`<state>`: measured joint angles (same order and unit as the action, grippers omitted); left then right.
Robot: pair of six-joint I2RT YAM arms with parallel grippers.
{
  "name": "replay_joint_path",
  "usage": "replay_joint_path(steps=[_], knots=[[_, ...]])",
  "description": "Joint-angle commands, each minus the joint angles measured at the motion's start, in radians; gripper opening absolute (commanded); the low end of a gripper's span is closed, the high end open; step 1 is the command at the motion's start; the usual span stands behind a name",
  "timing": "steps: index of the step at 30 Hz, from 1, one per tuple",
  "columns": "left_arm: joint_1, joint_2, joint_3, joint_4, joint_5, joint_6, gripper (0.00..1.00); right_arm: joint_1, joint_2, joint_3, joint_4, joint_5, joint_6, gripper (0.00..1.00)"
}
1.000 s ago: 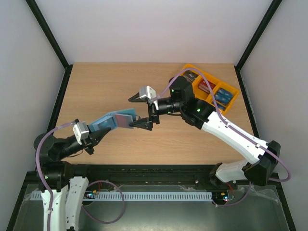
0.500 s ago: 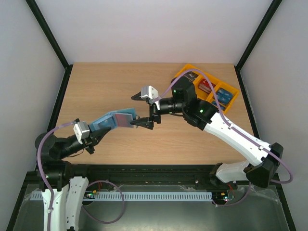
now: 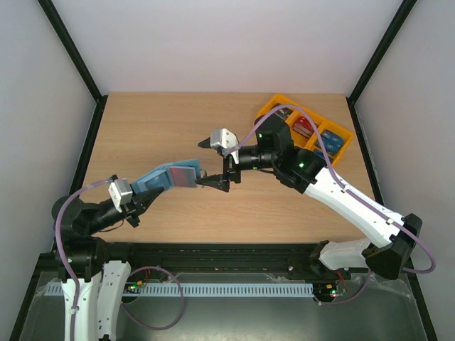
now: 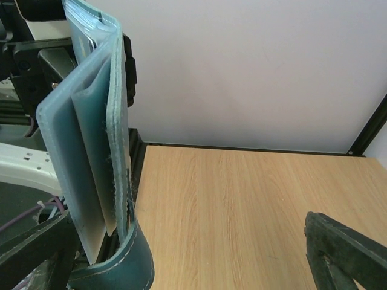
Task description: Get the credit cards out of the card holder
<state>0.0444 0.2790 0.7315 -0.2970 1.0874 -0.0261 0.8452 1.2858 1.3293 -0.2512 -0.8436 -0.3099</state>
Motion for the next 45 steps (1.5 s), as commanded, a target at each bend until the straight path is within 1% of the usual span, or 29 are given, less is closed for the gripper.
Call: replay_joint_path(steps=[1,5,14,19,23,27,40,45], knots=[[0.005,-0.006,-0.009,0.041,-0.001,0.010,0.02,-0.002,-0.039,0.021,-0.028,0.033,-0.028,0.99],[0.005,-0.007,-0.011,0.045,0.000,0.003,0.02,-0.002,-0.027,0.019,-0.022,0.025,-0.019,0.99],[0.005,-0.006,-0.014,0.046,-0.001,0.006,0.02,-0.002,-0.009,0.022,-0.023,0.071,-0.021,0.99],[0.006,-0.007,-0.019,0.050,0.000,0.002,0.02,-0.003,0.004,0.032,-0.029,0.040,-0.023,0.99],[0.006,-0.007,-0.018,0.043,-0.001,0.008,0.02,-0.003,-0.021,0.013,-0.034,0.064,-0.051,0.99],[0.006,-0.006,-0.020,0.046,-0.003,0.009,0.02,-0.003,-0.021,0.021,-0.078,0.085,-0.071,0.99],[0.006,-0.008,-0.018,0.039,-0.003,0.009,0.02,-0.002,-0.004,0.023,-0.078,0.129,-0.051,0.99],[0.006,-0.038,-0.031,0.051,-0.004,0.004,0.02,-0.002,0.001,0.029,-0.116,0.160,-0.064,0.99]])
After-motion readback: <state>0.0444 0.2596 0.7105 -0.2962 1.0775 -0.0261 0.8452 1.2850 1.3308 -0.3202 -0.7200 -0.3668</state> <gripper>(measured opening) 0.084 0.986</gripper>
